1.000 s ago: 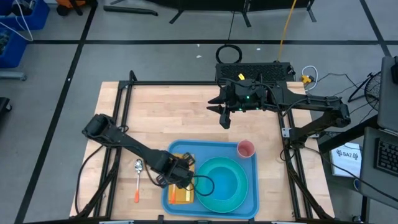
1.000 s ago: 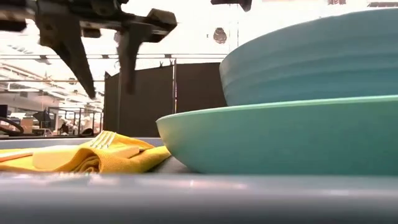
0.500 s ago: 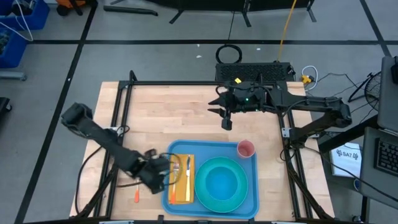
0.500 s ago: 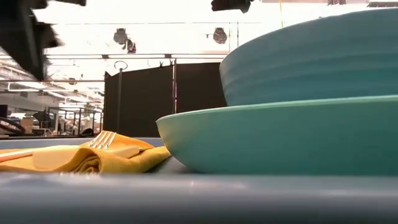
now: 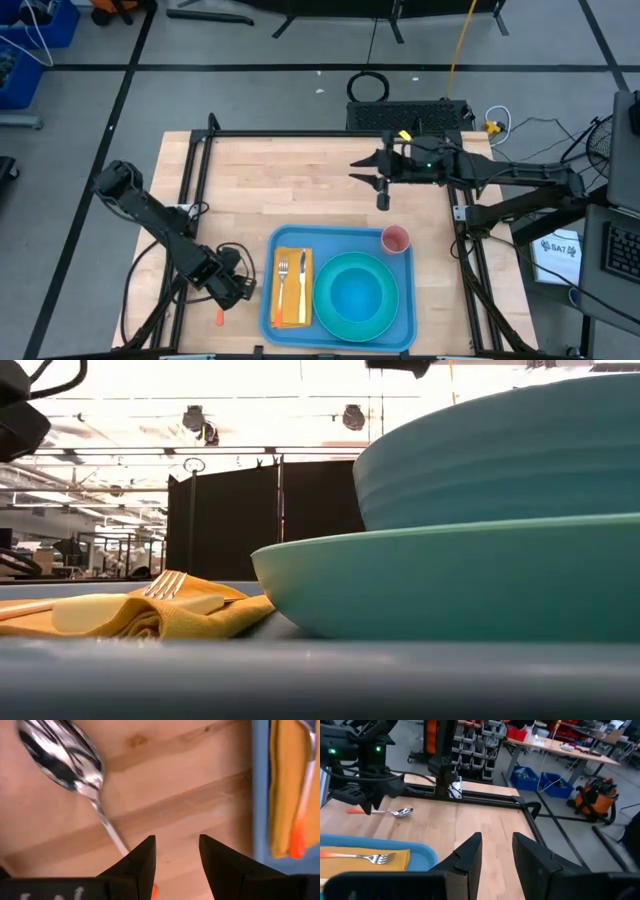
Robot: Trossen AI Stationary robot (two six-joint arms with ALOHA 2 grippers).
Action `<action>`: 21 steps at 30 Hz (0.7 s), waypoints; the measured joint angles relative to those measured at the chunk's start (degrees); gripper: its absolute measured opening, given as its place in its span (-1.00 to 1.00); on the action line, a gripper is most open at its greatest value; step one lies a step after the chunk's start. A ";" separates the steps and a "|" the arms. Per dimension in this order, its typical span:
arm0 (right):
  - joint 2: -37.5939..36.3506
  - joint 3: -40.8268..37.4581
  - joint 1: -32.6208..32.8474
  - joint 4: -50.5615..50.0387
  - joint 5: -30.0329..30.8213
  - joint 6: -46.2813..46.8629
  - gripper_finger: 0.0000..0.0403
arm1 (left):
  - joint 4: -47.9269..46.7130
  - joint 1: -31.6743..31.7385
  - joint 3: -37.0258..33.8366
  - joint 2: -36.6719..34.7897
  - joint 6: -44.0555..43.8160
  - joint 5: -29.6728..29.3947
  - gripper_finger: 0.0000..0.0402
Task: Set up tray
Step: Put the orange spoon on top of the yellow table napkin
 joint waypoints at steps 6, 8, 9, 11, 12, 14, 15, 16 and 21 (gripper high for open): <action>-3.76 -5.10 -0.80 2.96 0.06 -0.87 -0.50 | 0.29 -3.12 0.00 -0.05 -9.70 1.88 -0.24; -4.19 -6.04 -0.81 3.20 0.06 -1.01 -0.50 | -0.48 -4.62 0.00 -0.03 -13.60 1.97 -0.24; -4.32 -6.39 -0.78 3.33 0.06 -1.25 -0.50 | -0.94 -5.46 0.00 -0.03 -15.51 1.40 -0.24; -4.42 -7.07 -0.74 3.58 0.02 -1.74 -0.50 | -2.01 -6.53 0.00 -0.03 -18.04 0.29 -0.24; -4.41 -7.38 -0.72 4.30 0.00 -1.96 -0.50 | -2.60 -6.60 0.00 -0.01 -18.21 0.37 -0.24; -4.40 -7.99 -0.74 5.52 -0.05 -2.15 -0.50 | -4.41 -6.23 0.00 0.16 -18.43 0.47 -0.24; -4.40 -8.18 -0.73 6.14 -0.06 -2.17 -0.50 | -5.21 -5.85 0.00 0.43 -18.47 0.49 -0.24; -4.40 -8.29 -0.73 6.71 -0.08 -2.21 -0.50 | -6.01 -5.49 0.00 0.83 -18.37 0.49 -0.24; -4.40 -8.29 -0.23 7.09 -0.14 -2.83 -0.50 | -4.02 -4.07 -2.55 2.08 -17.55 2.24 -0.24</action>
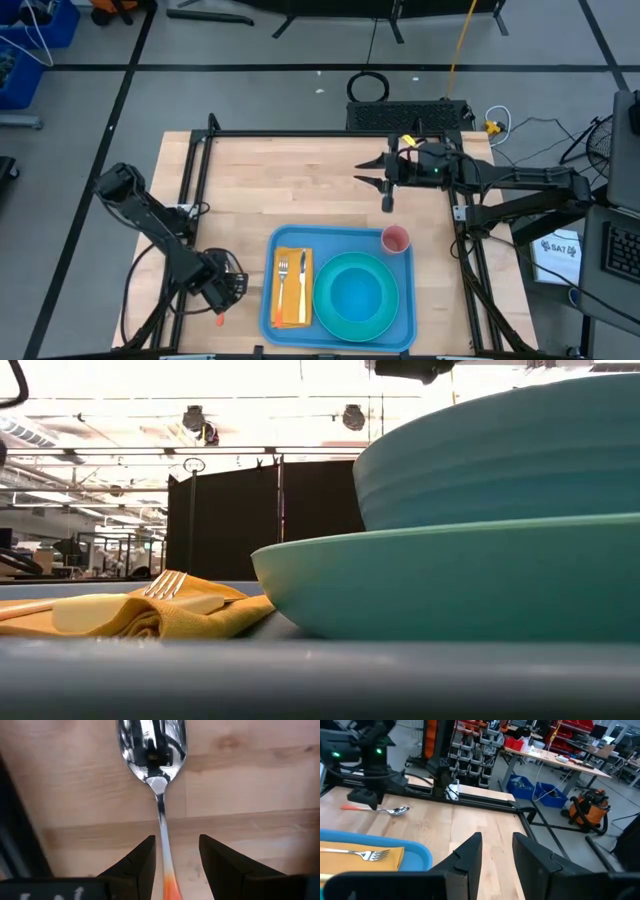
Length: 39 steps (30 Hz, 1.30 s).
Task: Set up tray
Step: Put the orange spoon on top of the yellow table napkin
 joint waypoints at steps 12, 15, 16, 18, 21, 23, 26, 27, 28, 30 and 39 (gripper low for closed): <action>0.00 0.00 0.04 -0.13 -0.88 0.02 -0.50 | 7.43 -0.14 -6.74 -0.03 -0.30 2.84 -0.24; 0.00 0.00 -0.01 -0.13 -1.63 0.02 -0.50 | 8.96 -0.08 -7.39 -0.17 -0.62 3.66 -0.24; 0.00 0.00 -0.01 -0.13 -1.63 0.02 -0.50 | 9.75 -0.08 -7.63 -0.21 -0.79 3.67 -0.24; 0.00 0.00 -0.01 -0.13 -1.56 0.02 -0.50 | 10.96 -0.08 -8.09 -0.25 -1.10 3.67 -0.24; 0.00 0.00 -0.01 -0.13 -1.52 0.02 -0.50 | 12.37 -0.06 -8.81 -0.26 -1.49 3.66 -0.33; 0.00 0.00 -0.01 -0.13 -1.51 0.02 -0.50 | 12.98 -0.08 -8.83 -0.24 -0.80 3.76 -0.53; 0.00 0.00 -0.01 -0.13 -1.50 0.02 -0.50 | 14.22 -0.10 -8.87 -0.21 1.16 3.66 -0.90; 0.00 0.00 -0.01 -0.13 -1.50 0.02 -0.50 | 14.29 -0.14 -8.87 -0.21 1.43 3.44 -0.92; 0.00 0.00 -0.01 -0.13 -1.48 0.02 -0.50 | 14.31 -0.14 -8.87 -0.21 1.74 3.34 -0.93; 0.00 0.00 -0.01 -0.13 -1.47 0.02 -0.50 | 14.31 -0.14 -8.72 -0.17 2.88 2.82 -0.95; 0.00 0.00 -0.04 0.36 -1.36 0.43 -0.50 | 15.91 1.53 -1.30 -2.39 9.64 -11.99 -0.96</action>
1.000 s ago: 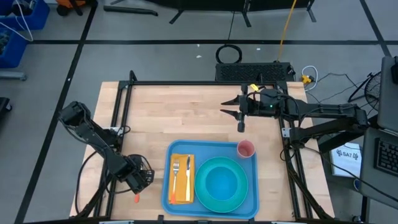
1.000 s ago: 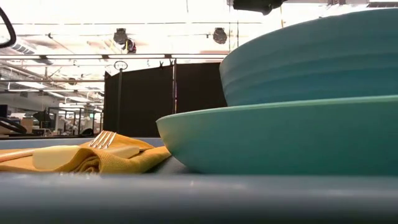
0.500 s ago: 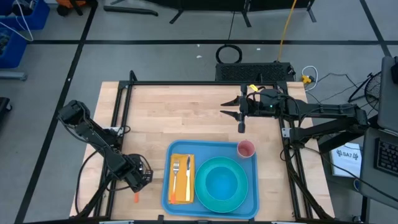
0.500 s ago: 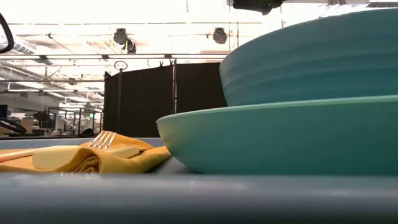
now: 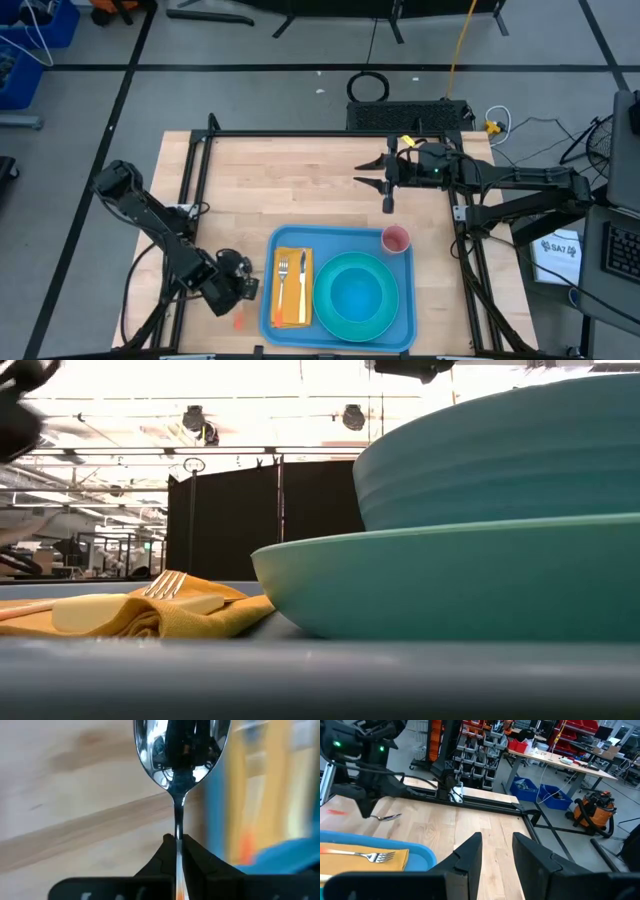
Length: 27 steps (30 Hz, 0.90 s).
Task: Set up tray
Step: Put the orange spoon on top of the yellow table napkin
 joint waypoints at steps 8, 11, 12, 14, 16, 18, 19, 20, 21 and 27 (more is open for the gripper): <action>0.00 0.00 0.01 2.17 0.01 0.88 -0.50 | 1.85 10.22 5.44 1.05 16.71 -3.68 -0.96; 0.02 0.00 0.01 2.25 0.01 1.11 -0.50 | 8.09 15.33 5.24 2.30 24.56 -3.28 -0.96; 0.02 0.00 0.01 2.19 0.01 1.24 -0.50 | 9.44 16.77 5.14 2.71 27.01 -2.59 -0.96; 0.02 0.00 0.01 2.13 0.01 1.68 -0.50 | 12.83 19.44 5.07 3.93 30.86 -1.04 -0.96; 0.02 0.00 0.01 2.07 0.00 1.97 -0.50 | 16.47 21.43 5.13 5.58 33.47 0.75 -0.96; 0.02 0.02 0.01 2.00 0.01 1.97 -0.50 | 18.27 22.71 5.09 7.29 35.10 1.61 -0.96; 0.02 0.04 0.01 1.82 0.01 1.97 -0.50 | 19.98 23.13 5.07 8.52 35.35 2.52 -0.96; 0.02 0.03 0.01 1.60 0.01 1.97 -0.50 | 21.29 23.29 5.09 9.63 35.50 3.49 -0.96; 0.02 0.02 0.01 1.50 0.01 1.97 -0.50 | 21.99 23.31 5.09 10.66 35.50 4.25 -0.96; 0.02 0.04 0.01 2.05 0.01 1.93 -0.50 | 30.37 21.89 5.07 15.87 32.00 4.19 -0.96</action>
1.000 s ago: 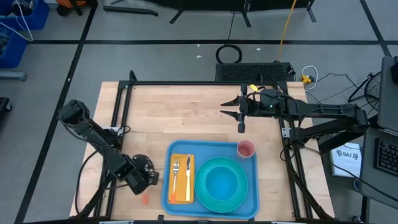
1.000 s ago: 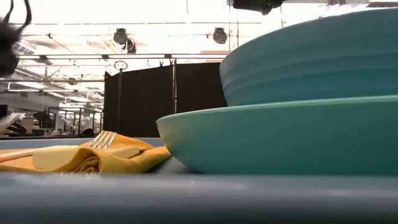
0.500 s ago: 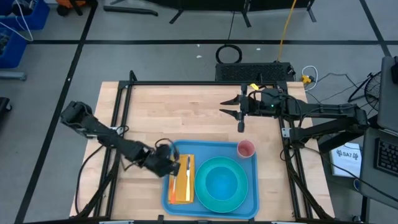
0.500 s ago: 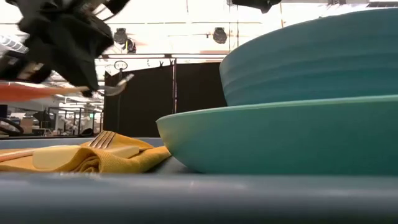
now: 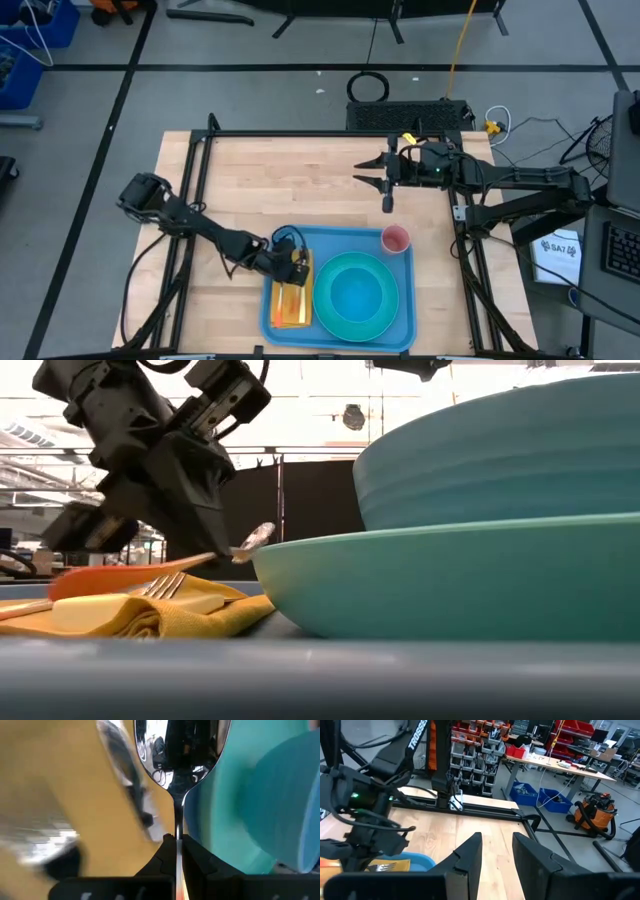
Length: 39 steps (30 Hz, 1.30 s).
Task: Set up tray
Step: Put the orange spoon on top of the yellow table napkin
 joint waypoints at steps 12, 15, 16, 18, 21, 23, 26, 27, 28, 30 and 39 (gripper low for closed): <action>0.00 0.00 0.00 0.03 -0.02 -0.46 -0.50 | -0.56 -5.33 0.07 0.59 -10.60 -6.47 -0.96; 0.00 0.00 0.00 0.03 -0.11 -0.51 -0.50 | -1.17 -5.95 0.07 0.98 -12.48 -6.40 -0.96; 0.00 0.00 0.00 -0.01 -0.13 -0.50 -0.50 | -1.12 -5.99 0.04 0.97 -12.57 -6.40 -0.96; 0.00 0.00 0.00 0.01 -0.13 -0.55 -0.50 | -0.74 -6.01 0.06 0.93 -13.10 -6.41 -0.96; 0.00 0.00 0.00 0.01 -0.15 -0.52 -0.50 | -2.08 -5.99 0.07 0.92 -13.49 -6.36 -0.96; 0.00 0.00 0.00 0.00 -0.15 -0.50 -0.50 | -2.70 -6.01 0.07 0.92 -13.57 -5.52 -0.96; 0.00 0.00 0.00 0.00 -0.15 -0.52 -0.50 | -5.00 -6.39 0.07 0.92 -15.26 -4.67 -0.96; 0.00 0.00 0.00 0.01 -0.15 -0.53 -0.50 | -5.33 -6.46 0.07 0.92 -15.73 -4.67 -0.96; 0.00 0.00 0.00 0.01 -0.17 -0.53 -0.50 | -5.25 -6.48 0.07 0.92 -15.78 -4.65 -0.96; 0.00 0.00 0.01 0.01 -0.17 -0.55 -0.50 | -5.14 -6.23 0.07 0.92 -15.47 -4.64 -0.96; 0.00 0.00 0.00 0.01 -0.17 -0.57 -0.50 | -5.38 -5.36 0.07 0.92 -14.78 -3.42 -0.81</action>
